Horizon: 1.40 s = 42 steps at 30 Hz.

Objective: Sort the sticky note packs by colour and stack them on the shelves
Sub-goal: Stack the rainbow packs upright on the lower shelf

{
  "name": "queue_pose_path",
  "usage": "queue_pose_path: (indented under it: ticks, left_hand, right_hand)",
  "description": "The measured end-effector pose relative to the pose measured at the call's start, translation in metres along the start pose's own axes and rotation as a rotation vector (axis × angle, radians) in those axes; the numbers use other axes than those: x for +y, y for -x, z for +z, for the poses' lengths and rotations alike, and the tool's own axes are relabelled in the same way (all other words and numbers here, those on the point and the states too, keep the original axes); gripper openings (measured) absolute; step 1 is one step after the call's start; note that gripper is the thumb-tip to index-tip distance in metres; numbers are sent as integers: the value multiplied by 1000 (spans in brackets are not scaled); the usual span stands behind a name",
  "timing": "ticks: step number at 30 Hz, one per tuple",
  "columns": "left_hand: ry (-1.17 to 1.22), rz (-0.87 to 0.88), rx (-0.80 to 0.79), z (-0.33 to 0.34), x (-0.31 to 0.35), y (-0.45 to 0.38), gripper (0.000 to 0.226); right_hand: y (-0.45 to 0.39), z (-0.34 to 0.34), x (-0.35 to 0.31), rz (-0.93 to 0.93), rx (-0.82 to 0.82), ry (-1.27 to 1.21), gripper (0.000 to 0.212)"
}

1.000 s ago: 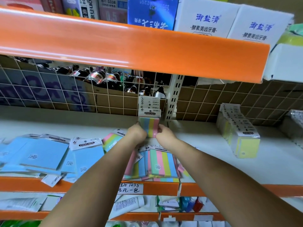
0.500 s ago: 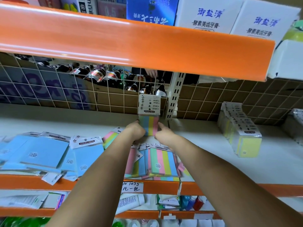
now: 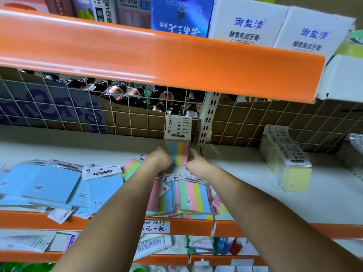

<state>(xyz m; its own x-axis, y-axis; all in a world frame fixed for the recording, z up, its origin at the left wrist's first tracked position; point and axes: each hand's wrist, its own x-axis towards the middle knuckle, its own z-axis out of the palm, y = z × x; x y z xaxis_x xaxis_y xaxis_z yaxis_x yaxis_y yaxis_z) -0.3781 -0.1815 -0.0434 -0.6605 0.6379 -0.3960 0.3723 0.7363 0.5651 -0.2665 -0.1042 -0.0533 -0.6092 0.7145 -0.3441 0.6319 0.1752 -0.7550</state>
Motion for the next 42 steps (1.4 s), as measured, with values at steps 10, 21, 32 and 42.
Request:
queue_pose_path:
  ticks: [10, 21, 32, 42]
  left_hand:
    - [165, 151, 234, -2, 0, 33, 28]
    - [-105, 46, -52, 14, 9, 88, 26]
    - [-35, -19, -172, 30, 10, 102, 31]
    - [-21, 30, -22, 7, 23, 94, 30]
  right_hand:
    - [24, -26, 0, 12, 8, 176, 28]
    - [63, -47, 13, 263, -148, 346, 47]
    - [75, -38, 19, 288, -238, 303, 48]
    - [71, -45, -7, 174, -57, 167, 38]
